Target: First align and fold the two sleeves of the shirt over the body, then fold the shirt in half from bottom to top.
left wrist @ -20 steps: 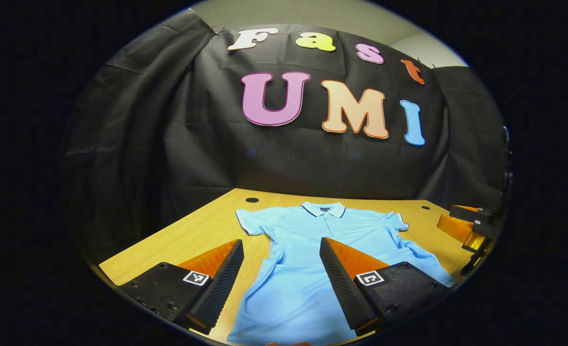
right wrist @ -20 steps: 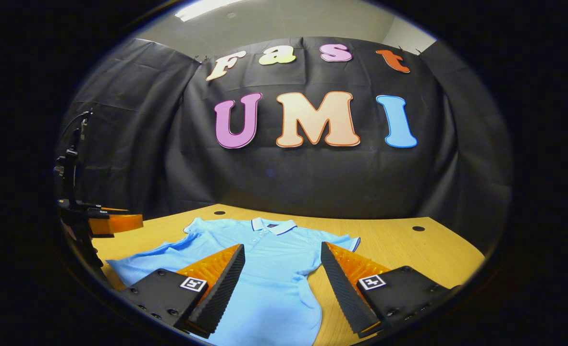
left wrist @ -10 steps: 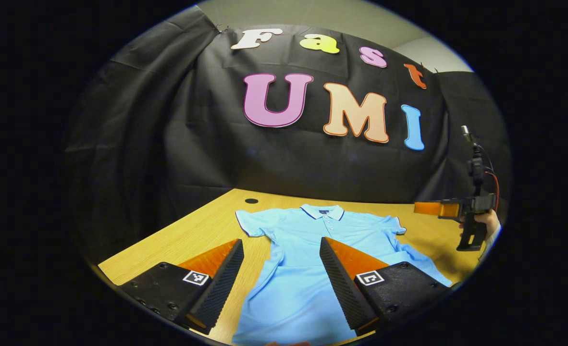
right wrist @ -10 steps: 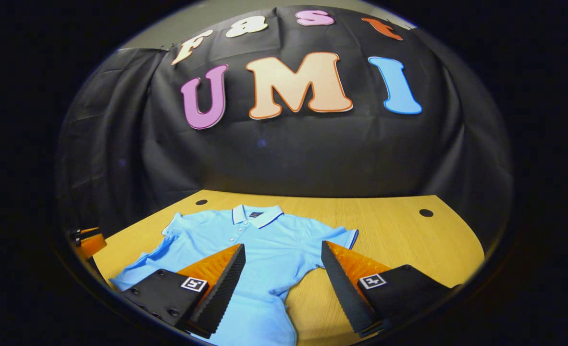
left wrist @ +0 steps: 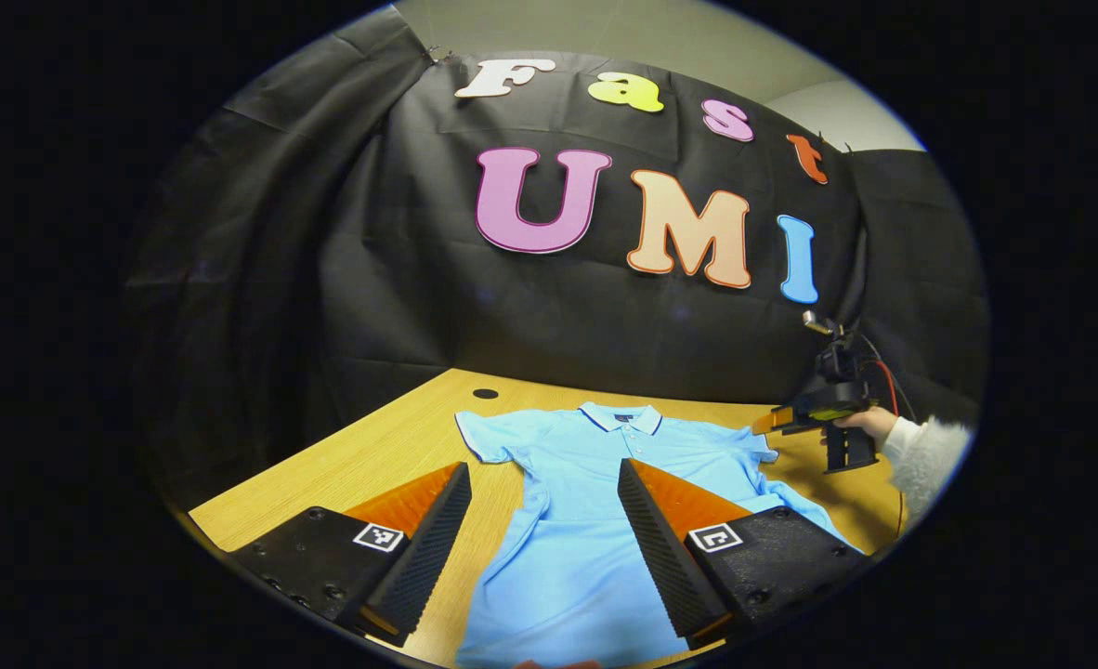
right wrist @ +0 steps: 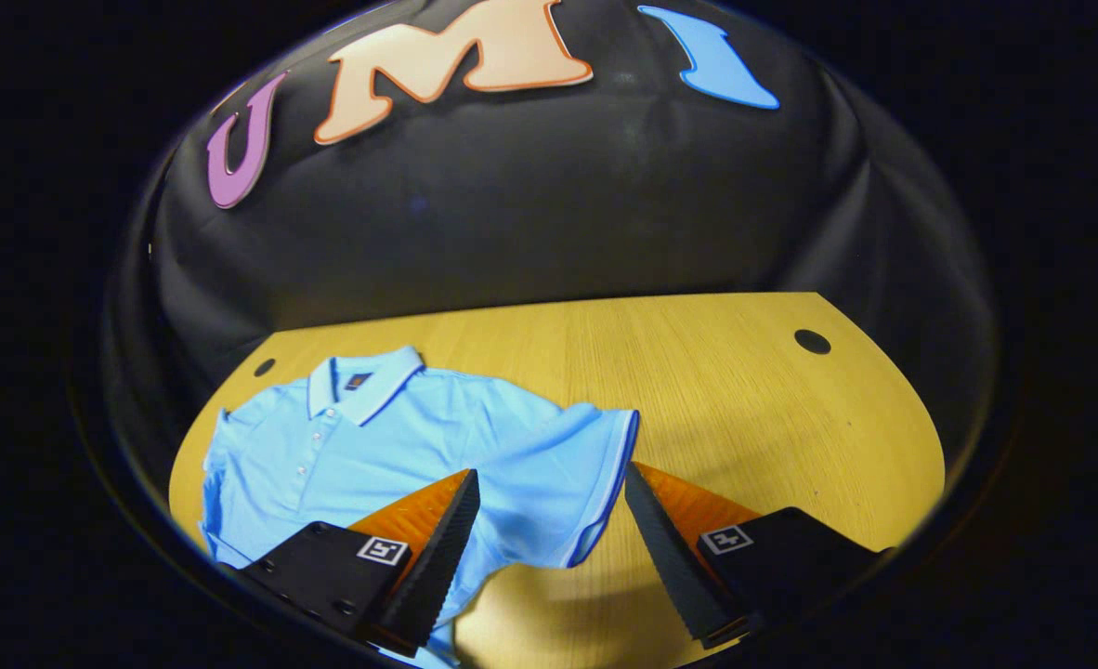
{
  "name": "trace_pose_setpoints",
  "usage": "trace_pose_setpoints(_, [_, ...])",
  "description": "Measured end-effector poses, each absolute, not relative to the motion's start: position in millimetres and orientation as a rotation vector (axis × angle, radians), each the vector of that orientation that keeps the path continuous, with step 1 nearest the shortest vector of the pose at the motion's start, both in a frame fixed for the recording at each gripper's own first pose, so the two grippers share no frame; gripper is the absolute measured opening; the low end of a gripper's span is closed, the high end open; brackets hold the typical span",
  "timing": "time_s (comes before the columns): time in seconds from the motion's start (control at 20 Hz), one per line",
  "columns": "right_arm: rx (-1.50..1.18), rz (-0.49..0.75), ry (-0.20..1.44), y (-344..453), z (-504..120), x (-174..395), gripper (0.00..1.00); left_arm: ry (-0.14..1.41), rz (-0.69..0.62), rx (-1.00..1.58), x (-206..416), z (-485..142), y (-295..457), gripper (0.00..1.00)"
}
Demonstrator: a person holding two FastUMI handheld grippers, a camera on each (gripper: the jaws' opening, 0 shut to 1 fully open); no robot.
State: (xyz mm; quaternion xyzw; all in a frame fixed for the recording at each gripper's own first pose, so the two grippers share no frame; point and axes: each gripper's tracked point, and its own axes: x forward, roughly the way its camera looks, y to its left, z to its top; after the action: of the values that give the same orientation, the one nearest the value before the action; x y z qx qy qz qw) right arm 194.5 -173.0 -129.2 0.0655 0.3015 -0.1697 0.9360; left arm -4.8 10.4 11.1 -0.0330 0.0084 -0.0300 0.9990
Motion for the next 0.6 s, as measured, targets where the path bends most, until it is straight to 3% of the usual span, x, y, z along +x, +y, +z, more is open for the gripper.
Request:
trace_pose_setpoints(0.05, [0.138,-0.354,0.614,-176.3,-132.2,197.7,0.94,0.018,-0.065,-0.068,-4.5,10.6,8.8,0.95])
trace_pose_setpoints(0.2, [0.157,-0.364,0.619,-180.3,-143.1,204.1,0.98,0.037,-0.087,-0.080,-3.7,5.1,3.9,0.95])
trace_pose_setpoints(0.35, [0.132,-0.374,0.629,-184.4,-151.0,208.4,0.94,0.048,-0.082,-0.084,-1.6,2.8,5.9,0.95])
trace_pose_setpoints(0.4, [0.128,-0.374,0.636,-184.7,-154.4,208.7,0.98,0.047,-0.080,-0.083,-1.7,3.3,6.8,0.95])
trace_pose_setpoints(0.55, [0.117,-0.365,0.635,-185.3,-160.4,212.2,0.94,0.045,-0.081,-0.079,-1.0,3.4,7.1,0.95])
trace_pose_setpoints(0.6, [0.109,-0.364,0.641,-183.8,-162.4,210.1,0.98,0.046,-0.083,-0.081,-0.6,3.3,6.7,0.95])
